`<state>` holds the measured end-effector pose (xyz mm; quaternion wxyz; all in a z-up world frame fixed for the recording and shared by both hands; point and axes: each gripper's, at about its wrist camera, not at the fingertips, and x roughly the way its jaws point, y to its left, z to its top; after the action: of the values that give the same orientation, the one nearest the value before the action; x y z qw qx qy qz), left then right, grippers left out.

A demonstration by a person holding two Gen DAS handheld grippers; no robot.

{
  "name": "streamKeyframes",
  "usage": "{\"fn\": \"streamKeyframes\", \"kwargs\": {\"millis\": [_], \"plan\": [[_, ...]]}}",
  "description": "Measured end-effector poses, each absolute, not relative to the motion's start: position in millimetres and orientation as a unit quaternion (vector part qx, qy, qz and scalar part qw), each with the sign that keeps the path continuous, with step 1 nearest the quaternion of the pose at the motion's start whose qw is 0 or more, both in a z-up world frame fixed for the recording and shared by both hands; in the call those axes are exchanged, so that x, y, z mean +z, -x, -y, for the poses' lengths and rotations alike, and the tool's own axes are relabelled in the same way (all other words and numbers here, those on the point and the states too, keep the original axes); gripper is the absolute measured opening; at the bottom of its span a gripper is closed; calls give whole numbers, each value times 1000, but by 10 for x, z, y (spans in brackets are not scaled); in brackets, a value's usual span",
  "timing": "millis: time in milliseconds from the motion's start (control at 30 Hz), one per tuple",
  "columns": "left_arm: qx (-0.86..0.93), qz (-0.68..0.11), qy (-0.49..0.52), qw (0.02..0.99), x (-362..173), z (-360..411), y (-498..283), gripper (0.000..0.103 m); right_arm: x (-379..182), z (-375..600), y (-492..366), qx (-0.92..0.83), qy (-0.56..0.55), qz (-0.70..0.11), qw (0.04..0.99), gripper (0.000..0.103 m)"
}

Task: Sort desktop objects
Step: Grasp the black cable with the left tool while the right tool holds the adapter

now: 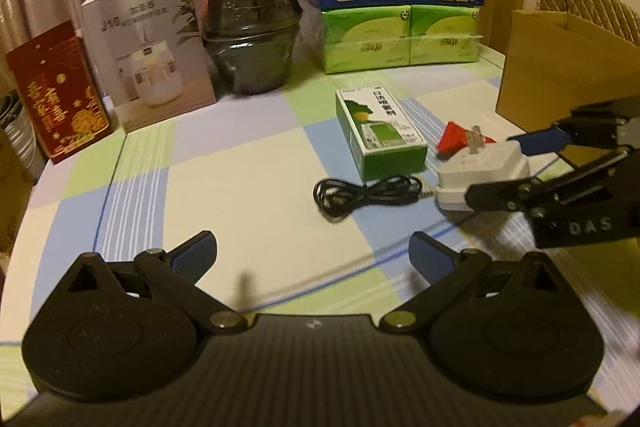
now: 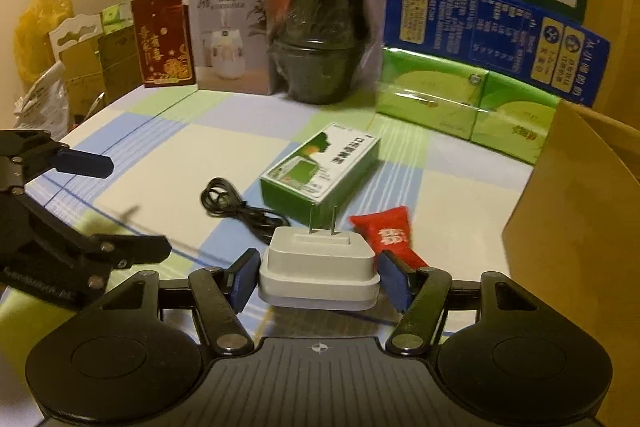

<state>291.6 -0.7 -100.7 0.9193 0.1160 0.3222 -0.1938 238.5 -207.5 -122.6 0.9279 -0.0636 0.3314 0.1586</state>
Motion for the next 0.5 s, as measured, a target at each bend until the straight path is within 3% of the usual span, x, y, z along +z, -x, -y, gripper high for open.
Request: {"fn": "streamKeyframes", "kwargs": {"millis": [500], "plan": [[-307,-299,-215,878,-1200,438,-3325,88,-1467,2226,-2458,147,73,-364,917,64]]}}
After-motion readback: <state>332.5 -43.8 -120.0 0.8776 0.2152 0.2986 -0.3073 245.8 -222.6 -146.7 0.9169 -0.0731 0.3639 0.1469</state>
